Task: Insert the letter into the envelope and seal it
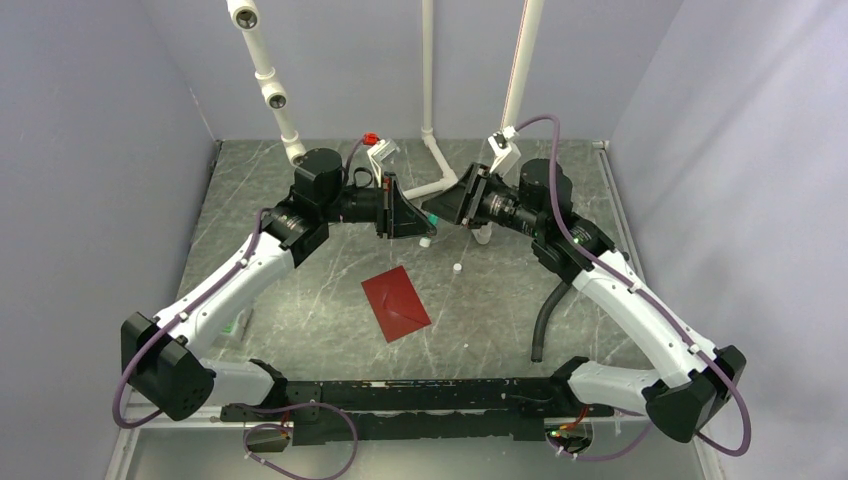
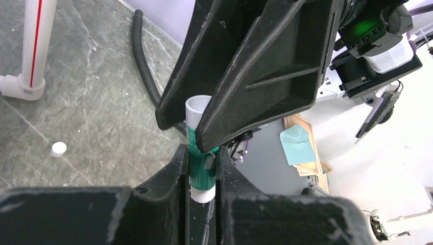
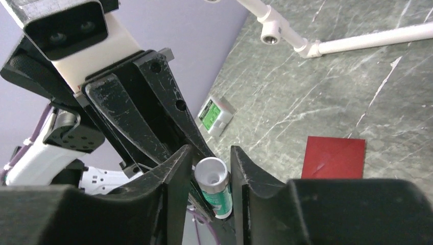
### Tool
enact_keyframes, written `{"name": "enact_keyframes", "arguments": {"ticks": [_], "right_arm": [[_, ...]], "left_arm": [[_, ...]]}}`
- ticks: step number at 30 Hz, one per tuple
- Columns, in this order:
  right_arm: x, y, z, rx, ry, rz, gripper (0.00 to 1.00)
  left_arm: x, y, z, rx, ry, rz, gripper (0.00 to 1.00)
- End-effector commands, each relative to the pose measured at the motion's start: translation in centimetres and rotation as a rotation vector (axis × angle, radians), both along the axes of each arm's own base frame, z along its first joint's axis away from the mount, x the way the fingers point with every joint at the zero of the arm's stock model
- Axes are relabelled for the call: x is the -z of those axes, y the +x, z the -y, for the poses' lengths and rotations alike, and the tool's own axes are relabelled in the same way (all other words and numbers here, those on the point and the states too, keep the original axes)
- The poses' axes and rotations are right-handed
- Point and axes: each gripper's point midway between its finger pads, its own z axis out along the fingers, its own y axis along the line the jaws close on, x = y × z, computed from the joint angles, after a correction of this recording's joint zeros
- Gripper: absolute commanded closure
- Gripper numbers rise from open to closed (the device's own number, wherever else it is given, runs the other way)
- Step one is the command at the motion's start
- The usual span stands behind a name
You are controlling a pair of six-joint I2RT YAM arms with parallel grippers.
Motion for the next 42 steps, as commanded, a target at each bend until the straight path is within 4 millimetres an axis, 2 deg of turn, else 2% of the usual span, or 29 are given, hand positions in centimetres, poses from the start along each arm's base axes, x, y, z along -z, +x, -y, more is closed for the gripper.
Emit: {"name": "enact_keyframes", "arguments": {"ticks": [1, 4, 6, 8, 10, 12, 14, 17, 19, 20, 21, 23, 24, 26, 27, 30, 39, 42], "right_arm": [[-1.4, -0.6, -0.7, -0.061, 0.036, 0.054, 0.71], [-2.3, -1.1, -0.7, -0.099, 0.046, 0.133, 0.99], [-3.4, -2.0, -0.7, -0.168, 0.065, 0.248, 1.0], [-5.2, -5.1, -0.6, -0.338, 0.125, 0.423, 1.0], [-5.9, -8.8, -0.6, -0.526, 0.174, 0.556, 1.0], [-6.2, -11.3, -0.4, -0.672, 0.207, 0.605, 1.0], [-5.8, -12.9, -0.4, -0.769, 0.21, 0.619, 1.0], [-5.7, -14.1, -0.6, -0.83, 0.196, 0.644, 1.0], [-6.0, -14.0, -0.8, -0.818, 0.184, 0.654, 1.0], [-6.2, -13.1, -1.1, -0.768, 0.173, 0.632, 1.0], [-6.3, -12.1, -1.5, -0.717, 0.158, 0.6, 0.96], [-6.4, -8.8, -1.9, -0.539, 0.114, 0.526, 0.48], [-6.4, -7.4, -2.0, -0.454, 0.103, 0.481, 0.32], [-5.7, -4.3, -1.7, -0.272, 0.089, 0.381, 0.25], [-5.2, -2.9, -1.3, -0.18, 0.093, 0.328, 0.24], [-4.7, -1.5, -0.6, -0.057, 0.148, 0.234, 0.27], [-4.2, -2.0, -1.0, -0.089, 0.158, 0.171, 0.42], [-4.1, -2.4, -1.4, -0.128, 0.155, 0.16, 0.52]], "left_arm": [[-1.0, -0.5, -0.1, 0.019, -0.031, 0.026, 0.97], [-1.2, -1.6, -0.2, 0.077, -0.039, 0.035, 0.97], [-1.8, -3.3, -0.4, 0.179, -0.063, 0.048, 0.98], [-2.7, -5.6, -0.8, 0.334, -0.101, 0.062, 0.98], [-3.1, -7.3, -1.5, 0.444, -0.119, 0.063, 0.98], [-3.4, -8.7, -2.3, 0.514, -0.129, 0.081, 0.98], [-3.6, -9.6, -2.9, 0.553, -0.136, 0.111, 0.98], [-4.1, -10.4, -3.4, 0.575, -0.143, 0.153, 0.98], [-4.3, -10.6, -3.5, 0.58, -0.147, 0.171, 0.98], [-4.4, -10.4, -3.4, 0.568, -0.147, 0.178, 0.98], [-4.4, -10.1, -3.2, 0.545, -0.143, 0.177, 0.98], [-4.7, -8.5, -2.6, 0.446, -0.127, 0.158, 0.98], [-4.7, -7.3, -2.2, 0.379, -0.115, 0.154, 0.98], [-4.2, -5.2, -1.7, 0.251, -0.078, 0.127, 0.98], [-3.9, -4.2, -1.5, 0.191, -0.064, 0.126, 0.98], [-3.4, -3.0, -1.4, 0.119, -0.048, 0.128, 0.98], [-2.9, -0.5, -2.4, -0.029, -0.042, 0.097, 0.98], [-2.8, -0.4, -2.5, -0.029, -0.05, 0.082, 0.98]]}}
